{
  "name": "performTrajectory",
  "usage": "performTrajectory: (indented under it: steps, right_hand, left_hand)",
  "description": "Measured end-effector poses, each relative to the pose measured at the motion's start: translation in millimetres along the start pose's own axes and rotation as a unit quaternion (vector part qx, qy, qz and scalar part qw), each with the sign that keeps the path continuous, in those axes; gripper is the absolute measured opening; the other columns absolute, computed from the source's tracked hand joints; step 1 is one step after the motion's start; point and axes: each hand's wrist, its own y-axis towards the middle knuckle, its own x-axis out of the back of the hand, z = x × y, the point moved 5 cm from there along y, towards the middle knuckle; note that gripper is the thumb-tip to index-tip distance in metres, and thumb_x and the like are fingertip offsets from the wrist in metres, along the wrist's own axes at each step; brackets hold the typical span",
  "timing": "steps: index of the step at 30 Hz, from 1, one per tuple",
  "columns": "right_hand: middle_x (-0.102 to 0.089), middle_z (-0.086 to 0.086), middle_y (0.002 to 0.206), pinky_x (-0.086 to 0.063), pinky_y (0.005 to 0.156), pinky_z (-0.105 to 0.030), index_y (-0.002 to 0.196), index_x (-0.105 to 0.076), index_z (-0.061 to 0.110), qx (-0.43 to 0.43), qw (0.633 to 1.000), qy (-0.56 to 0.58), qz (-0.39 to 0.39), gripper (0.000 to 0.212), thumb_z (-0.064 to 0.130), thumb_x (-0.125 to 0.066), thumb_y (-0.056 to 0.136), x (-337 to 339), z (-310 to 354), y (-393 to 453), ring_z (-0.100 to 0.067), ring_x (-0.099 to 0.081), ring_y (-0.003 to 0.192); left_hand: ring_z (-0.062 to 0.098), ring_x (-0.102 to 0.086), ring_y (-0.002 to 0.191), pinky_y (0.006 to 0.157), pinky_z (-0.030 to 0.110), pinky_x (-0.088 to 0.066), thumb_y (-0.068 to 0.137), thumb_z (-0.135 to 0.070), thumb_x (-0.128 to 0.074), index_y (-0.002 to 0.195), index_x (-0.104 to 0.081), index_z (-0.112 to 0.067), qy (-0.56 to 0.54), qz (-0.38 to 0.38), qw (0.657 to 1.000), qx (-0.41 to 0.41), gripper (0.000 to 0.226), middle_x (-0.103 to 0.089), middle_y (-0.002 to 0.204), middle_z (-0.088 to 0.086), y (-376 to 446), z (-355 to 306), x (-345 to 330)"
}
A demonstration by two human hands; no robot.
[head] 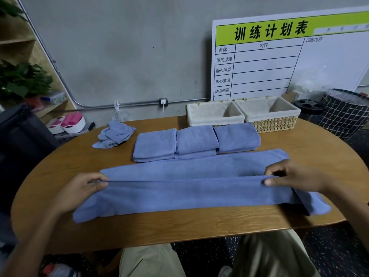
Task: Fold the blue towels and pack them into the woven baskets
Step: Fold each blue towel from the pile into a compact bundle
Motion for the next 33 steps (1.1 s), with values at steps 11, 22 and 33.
performTrajectory:
  steps: [11,22,33]
  right_hand:
    - [-0.072,0.016,0.087,-0.044,0.07,-0.012,0.086,-0.071,0.038,-0.012,0.985,-0.064,-0.16,0.028,0.011,-0.066,0.093,37.1,-19.4,-2.9,-0.005,-0.064,0.081]
    - [-0.07,0.016,0.09,-0.045,0.071,-0.013,0.083,-0.066,0.033,-0.057,0.956,-0.157,-0.24,0.04,-0.007,-0.064,0.09,68.6,-60.1,17.0,0.001,-0.062,0.087]
    - [-0.069,-0.012,0.085,-0.053,0.078,-0.047,0.085,-0.066,0.025,-0.158,0.919,-0.139,-0.333,0.026,0.0,-0.073,0.085,79.0,-135.1,55.9,-0.035,-0.064,0.085]
  left_hand:
    - [0.006,-0.066,0.086,0.074,0.025,-0.045,0.099,-0.01,-0.059,0.086,-0.074,-0.023,0.039,-0.09,0.995,0.017,0.023,-0.072,0.087,-0.015,-1.7,10.0,13.2]
    - [0.01,-0.065,0.088,0.074,0.035,-0.048,0.1,-0.017,-0.058,0.091,-0.074,-0.027,0.047,-0.154,0.986,0.053,0.021,-0.073,0.085,-0.013,20.2,21.1,27.1]
    - [0.021,-0.065,0.087,0.077,0.042,-0.051,0.099,-0.018,-0.061,0.089,-0.074,-0.023,0.108,-0.155,0.975,0.116,0.017,-0.072,0.088,-0.002,64.9,61.7,1.0]
